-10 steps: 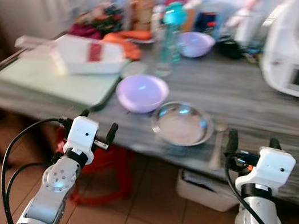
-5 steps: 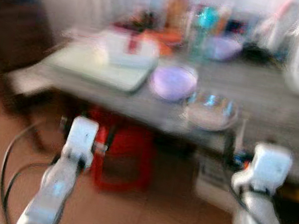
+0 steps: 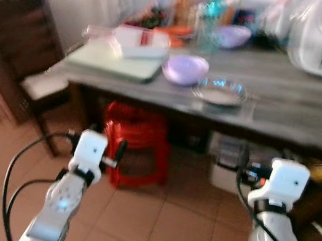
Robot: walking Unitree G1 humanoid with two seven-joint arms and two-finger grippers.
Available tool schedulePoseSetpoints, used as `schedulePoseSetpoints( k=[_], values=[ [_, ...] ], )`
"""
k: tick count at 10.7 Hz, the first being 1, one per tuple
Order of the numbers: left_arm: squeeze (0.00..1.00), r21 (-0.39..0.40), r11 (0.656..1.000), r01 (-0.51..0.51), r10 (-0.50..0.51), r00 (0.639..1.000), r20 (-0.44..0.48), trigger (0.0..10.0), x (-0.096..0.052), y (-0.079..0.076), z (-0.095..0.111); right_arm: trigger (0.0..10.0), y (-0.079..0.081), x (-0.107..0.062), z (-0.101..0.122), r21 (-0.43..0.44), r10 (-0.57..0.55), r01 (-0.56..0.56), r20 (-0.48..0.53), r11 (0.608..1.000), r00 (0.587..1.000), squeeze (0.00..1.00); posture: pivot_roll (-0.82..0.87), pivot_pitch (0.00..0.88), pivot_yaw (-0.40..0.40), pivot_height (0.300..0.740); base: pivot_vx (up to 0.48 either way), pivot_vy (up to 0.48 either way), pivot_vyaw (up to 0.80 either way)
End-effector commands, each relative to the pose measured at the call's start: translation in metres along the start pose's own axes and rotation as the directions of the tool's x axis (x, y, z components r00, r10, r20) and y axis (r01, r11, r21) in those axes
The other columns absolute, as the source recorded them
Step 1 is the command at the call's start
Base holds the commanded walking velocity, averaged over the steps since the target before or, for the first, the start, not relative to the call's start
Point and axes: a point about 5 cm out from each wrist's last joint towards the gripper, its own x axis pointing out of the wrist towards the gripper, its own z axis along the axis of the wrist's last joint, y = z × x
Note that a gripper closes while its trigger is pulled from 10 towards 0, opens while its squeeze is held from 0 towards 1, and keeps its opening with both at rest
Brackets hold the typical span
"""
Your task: Setting the table
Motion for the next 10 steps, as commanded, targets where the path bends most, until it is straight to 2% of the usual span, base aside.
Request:
schedulePoseSetpoints(
  k=[1,5,10],
  values=[
    [0.00,-0.013,1.000,0.010,-0.009,1.000,0.015,10.0,-0.0001,0.0050,0.0024,10.0,0.0056,0.0009,0.0015,0.014,0.014,-0.014,0.004,1.000,1.000,0.16,0.04,0.000,0.077,0.740,0.000,0.000,0.00],
    [0.00,-0.004,0.999,0.052,-0.052,0.998,0.034,10.0,0.0018,0.0039,0.0058,10.0,0.0091,0.0016,0.0002,0.015,0.029,-0.029,-0.001,0.999,1.000,0.16,0.04,0.000,0.074,0.740,0.000,0.000,0.00],
    [0.00,-0.018,0.997,0.070,-0.070,0.997,0.037,10.0,0.0033,0.0039,0.0072,10.0,0.0114,0.0036,0.0000,0.014,0.027,-0.028,0.004,1.000,1.000,0.16,0.04,0.000,0.091,0.740,0.000,-0.468,0.00]
  ],
)
